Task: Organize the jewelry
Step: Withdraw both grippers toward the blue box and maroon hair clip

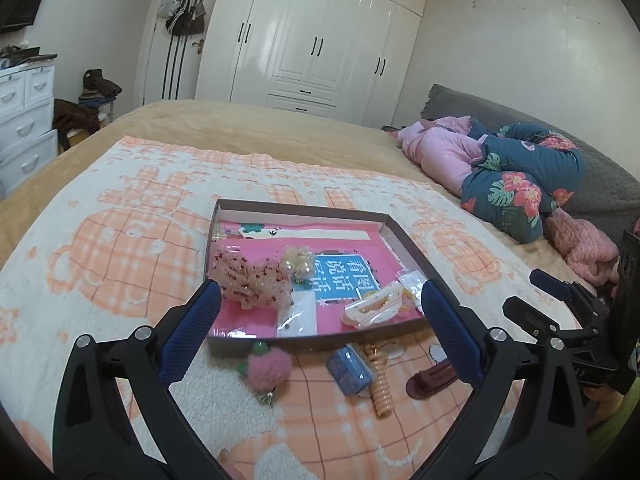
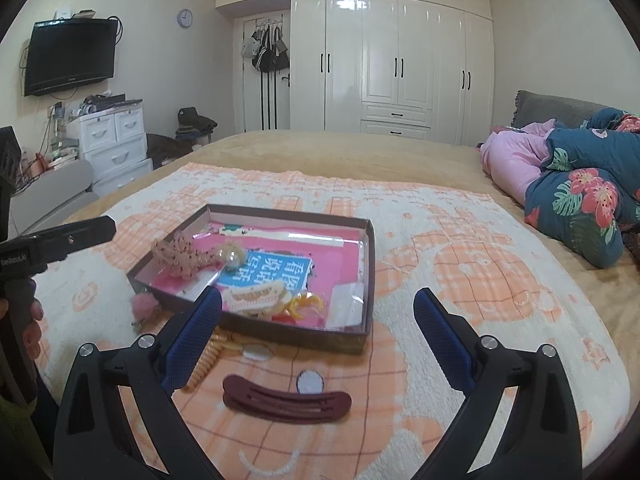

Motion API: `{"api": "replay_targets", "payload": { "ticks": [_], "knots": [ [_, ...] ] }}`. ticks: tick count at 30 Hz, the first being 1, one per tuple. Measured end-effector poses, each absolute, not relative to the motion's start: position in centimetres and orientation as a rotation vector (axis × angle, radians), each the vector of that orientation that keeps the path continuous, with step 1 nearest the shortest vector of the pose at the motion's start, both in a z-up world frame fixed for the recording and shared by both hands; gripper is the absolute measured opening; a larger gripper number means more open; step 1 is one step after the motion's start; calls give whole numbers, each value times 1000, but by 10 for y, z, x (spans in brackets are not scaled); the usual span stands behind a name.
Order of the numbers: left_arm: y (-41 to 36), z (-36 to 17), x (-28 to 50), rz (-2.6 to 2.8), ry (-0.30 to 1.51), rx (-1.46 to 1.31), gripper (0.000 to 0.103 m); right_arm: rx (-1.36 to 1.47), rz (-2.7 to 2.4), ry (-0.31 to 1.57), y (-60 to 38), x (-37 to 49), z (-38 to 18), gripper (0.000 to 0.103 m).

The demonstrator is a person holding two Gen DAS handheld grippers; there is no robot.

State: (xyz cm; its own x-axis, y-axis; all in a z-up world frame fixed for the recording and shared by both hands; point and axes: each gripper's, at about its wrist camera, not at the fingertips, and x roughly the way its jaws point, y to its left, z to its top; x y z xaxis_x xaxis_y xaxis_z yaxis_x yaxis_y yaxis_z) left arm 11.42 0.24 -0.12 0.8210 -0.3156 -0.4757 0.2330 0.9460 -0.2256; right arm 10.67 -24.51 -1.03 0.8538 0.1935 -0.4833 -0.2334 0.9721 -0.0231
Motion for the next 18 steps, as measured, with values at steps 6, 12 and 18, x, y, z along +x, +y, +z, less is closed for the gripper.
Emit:
{"api": "replay_targets", "payload": {
  "ticks": [6, 12, 18],
  "knots": [
    [-1, -9, 101, -304, 533, -170, 91, -105, 231, 513, -245, 94, -21, 94],
    [-7, -17, 90, -312, 544, -164, 91, -118, 256, 530, -241, 84, -30, 94],
    [-13, -32, 81, -318, 584, -145, 91, -142, 286, 547, -234, 76, -38, 94]
  ]
}}
